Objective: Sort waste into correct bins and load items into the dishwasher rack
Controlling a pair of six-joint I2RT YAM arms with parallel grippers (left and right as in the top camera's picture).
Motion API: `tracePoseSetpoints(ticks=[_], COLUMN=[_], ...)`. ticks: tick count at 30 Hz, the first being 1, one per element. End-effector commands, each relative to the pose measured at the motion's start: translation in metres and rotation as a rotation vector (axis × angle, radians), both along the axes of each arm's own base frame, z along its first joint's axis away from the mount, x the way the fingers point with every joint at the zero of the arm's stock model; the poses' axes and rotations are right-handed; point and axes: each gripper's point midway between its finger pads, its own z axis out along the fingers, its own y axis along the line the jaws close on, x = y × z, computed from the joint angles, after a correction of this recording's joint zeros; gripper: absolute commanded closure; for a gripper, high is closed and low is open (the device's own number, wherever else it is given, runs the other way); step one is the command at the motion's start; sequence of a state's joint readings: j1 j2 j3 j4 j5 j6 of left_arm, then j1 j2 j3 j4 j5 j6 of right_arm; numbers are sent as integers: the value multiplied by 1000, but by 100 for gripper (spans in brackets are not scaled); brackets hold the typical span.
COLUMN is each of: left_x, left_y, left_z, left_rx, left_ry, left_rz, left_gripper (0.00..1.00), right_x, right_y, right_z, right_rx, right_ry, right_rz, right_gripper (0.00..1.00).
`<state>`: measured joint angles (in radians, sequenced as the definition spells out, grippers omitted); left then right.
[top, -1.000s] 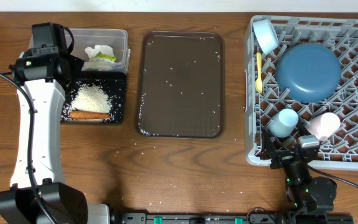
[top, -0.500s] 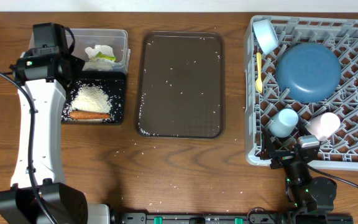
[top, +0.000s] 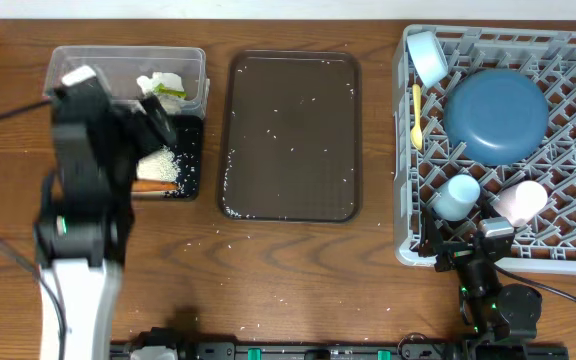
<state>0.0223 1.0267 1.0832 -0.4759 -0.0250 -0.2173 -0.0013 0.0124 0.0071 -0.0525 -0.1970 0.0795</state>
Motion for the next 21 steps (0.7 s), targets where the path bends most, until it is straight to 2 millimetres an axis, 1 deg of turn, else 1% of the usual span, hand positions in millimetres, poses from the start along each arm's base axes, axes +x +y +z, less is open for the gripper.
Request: tracePoseSetpoints(ticks=[1,3,8,13,16,21], left_x=[-21,-33,-62,-81,-86,-91], left_y=[-26,-26,-27,-27,-26,-25], left_z=[-26,-39,-80,-116,-130,-142], left_rx=[159,167,185,197,205,212], left_ry=[-31,-85,-211,-287,-310,-335], left_rz=[-249,-244,-234,-226,-219,-208], left_gripper=[0,0,0,0,0,0], right_x=[-1,-1,-1,-1,-1,-1], right_y=[7,7,7,7,7,7], right_z=[0,0,0,0,0,0], right_rx=[13,13,13,13,13,13], right_ry=[1,1,1,1,1,1], right_rz=[31,31,31,31,31,31], right_gripper=[1,1,1,1,1,1])
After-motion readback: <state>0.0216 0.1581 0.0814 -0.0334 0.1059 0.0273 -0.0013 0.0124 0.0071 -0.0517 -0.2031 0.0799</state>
